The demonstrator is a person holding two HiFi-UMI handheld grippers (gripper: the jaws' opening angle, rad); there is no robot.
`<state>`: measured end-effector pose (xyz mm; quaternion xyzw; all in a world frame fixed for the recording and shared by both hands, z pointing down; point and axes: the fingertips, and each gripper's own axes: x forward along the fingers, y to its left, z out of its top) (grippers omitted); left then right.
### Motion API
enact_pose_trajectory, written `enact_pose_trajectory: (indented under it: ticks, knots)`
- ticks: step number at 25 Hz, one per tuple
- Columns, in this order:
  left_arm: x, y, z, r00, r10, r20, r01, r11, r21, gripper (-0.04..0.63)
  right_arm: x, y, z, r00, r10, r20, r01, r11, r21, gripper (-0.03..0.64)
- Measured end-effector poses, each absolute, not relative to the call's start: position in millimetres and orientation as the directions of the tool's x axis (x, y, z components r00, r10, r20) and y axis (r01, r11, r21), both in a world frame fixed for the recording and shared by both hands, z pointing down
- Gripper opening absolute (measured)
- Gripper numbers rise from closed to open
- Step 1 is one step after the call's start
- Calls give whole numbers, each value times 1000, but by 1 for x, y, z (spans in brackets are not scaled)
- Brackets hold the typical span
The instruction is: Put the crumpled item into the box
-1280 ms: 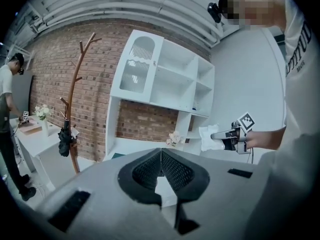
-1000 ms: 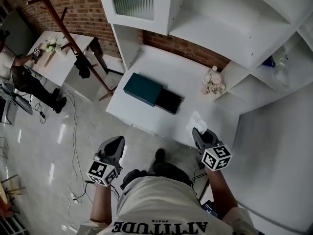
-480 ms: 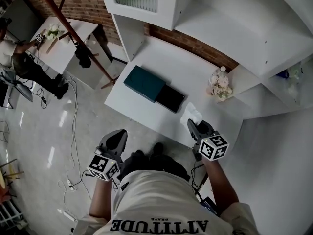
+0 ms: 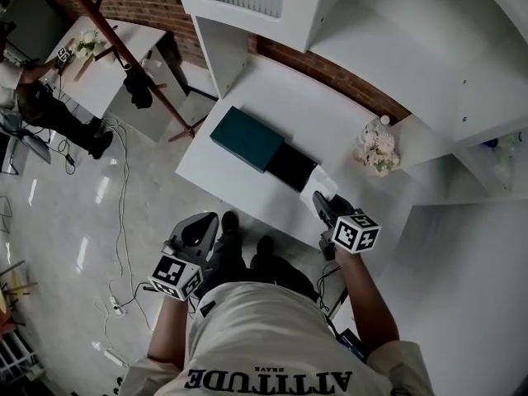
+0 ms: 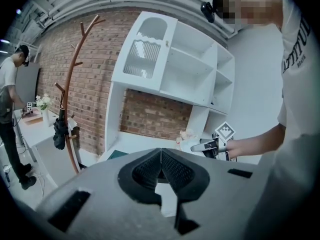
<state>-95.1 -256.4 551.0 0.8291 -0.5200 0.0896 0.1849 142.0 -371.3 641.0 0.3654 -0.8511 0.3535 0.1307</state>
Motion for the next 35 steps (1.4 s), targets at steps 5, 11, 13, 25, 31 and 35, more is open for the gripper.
enact_pose_trajectory:
  ticks: [5,11,13,25,31,35]
  knots:
    - [-112,-277,557,478,-807,346,-877,-416,239,28,126,-395,676,-660,-522,541,-750,407,-521,77]
    - [-127,-310,570,531,-768,357,-846,-465,259,28,108,-422,715,-636,-505,583,-767,333,-548,77]
    - [-132,-321,575,551,-753,359,-834,-485,264,28,101,-430,724,-626,-491,606,-777,323,-540,77]
    - [-150,-347,609,624,-676,392,-781,-521,345,28,80,-458,802,-567,-401,720,-821,197,-536,77]
    - [-162,-348,620,634,-655,410,-772,-517,368,28,68,-461,834,-587,-337,736,-800,103,-590,77]
    - [-171,-348,625,643,-641,420,-766,-523,374,28,64,-465,852,-557,-286,779,-826,93,-556,77]
